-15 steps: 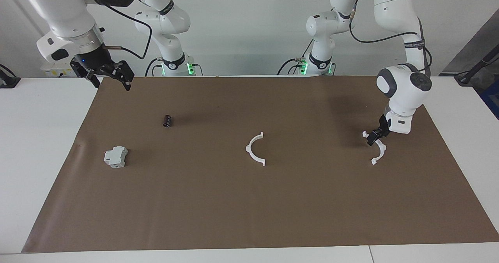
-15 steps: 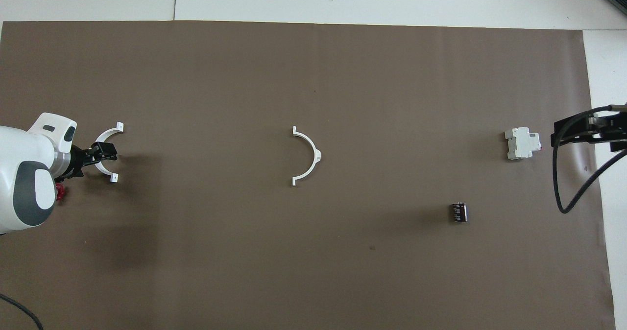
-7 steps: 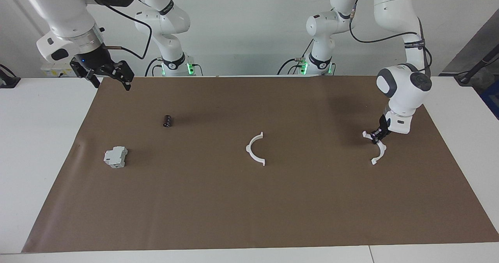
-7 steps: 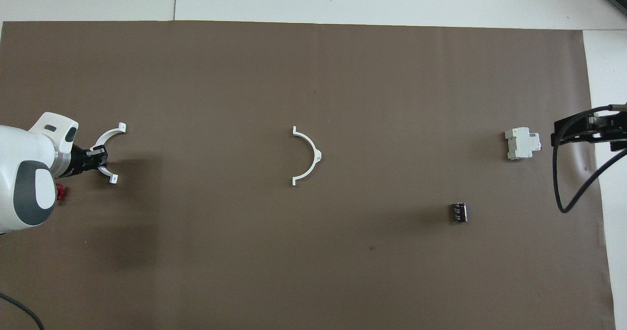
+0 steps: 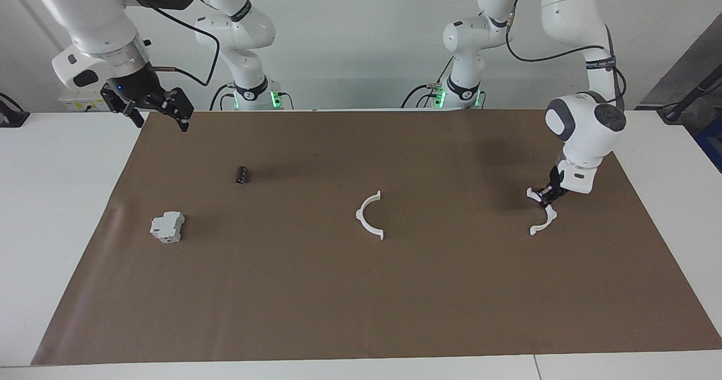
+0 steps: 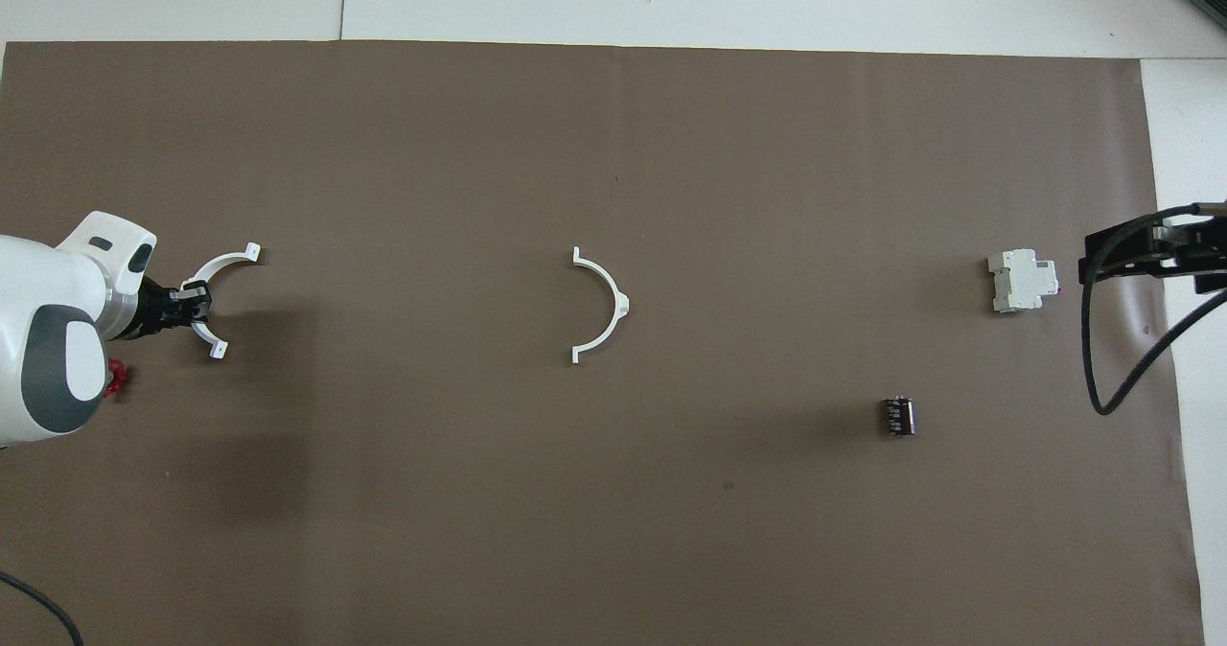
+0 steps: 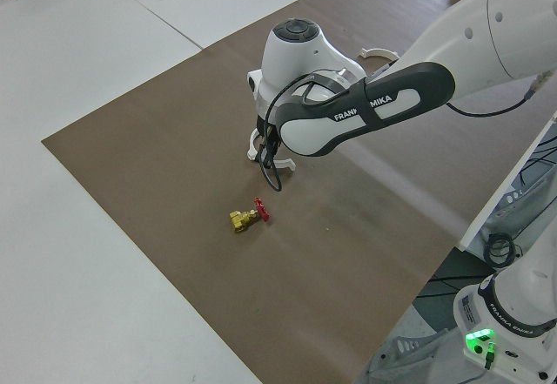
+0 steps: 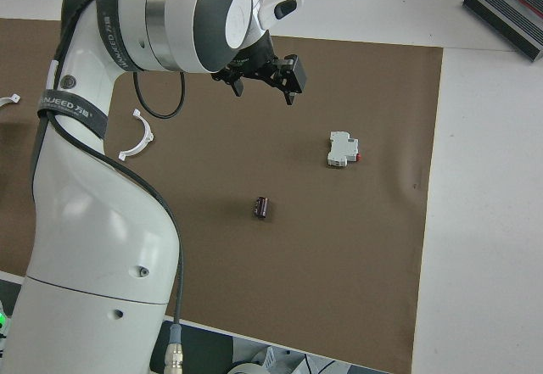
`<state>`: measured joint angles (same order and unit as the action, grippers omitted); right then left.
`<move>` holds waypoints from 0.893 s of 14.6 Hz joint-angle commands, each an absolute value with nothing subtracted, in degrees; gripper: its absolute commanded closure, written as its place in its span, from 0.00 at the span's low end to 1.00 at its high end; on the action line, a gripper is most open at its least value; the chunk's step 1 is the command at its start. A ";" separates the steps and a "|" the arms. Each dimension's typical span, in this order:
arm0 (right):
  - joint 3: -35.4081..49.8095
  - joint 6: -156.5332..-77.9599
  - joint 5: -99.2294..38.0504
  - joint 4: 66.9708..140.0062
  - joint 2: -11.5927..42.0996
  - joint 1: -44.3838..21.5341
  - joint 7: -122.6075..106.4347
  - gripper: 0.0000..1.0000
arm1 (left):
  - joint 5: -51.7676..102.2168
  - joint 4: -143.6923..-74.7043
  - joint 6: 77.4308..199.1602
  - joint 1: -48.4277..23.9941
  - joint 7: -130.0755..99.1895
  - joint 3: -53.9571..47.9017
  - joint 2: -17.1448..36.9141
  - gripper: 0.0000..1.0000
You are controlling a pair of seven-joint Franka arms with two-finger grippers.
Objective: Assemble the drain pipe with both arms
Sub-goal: 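Carry the half-ring with the left gripper toward the placed half-ring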
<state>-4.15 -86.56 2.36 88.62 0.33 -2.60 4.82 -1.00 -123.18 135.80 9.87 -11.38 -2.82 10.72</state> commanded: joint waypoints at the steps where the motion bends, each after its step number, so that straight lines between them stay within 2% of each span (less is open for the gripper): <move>1: -3.69 -87.98 2.37 90.70 -1.32 -2.11 3.16 0.00 | -1.41 -113.67 123.00 5.20 -18.42 -2.63 10.20 1.00; 7: -3.78 -87.98 2.37 90.70 -1.32 -2.11 3.08 0.00 | -1.41 -113.11 124.18 -11.84 -44.70 -2.46 10.02 1.00; 11: -3.78 -87.98 2.37 90.70 -1.32 -2.11 3.08 0.00 | -1.41 -118.64 138.91 -20.72 -61.31 -2.64 10.28 1.00; 13: -3.69 -87.98 2.37 90.70 -1.32 -2.11 3.08 0.00 | -1.41 -118.65 141.76 -24.24 -64.51 -2.55 12.64 1.00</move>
<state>-4.09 -86.56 2.36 88.62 0.33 -2.61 4.79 -0.99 -117.44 138.06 -20.62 -60.84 -3.69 11.10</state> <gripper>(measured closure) 0.000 0.930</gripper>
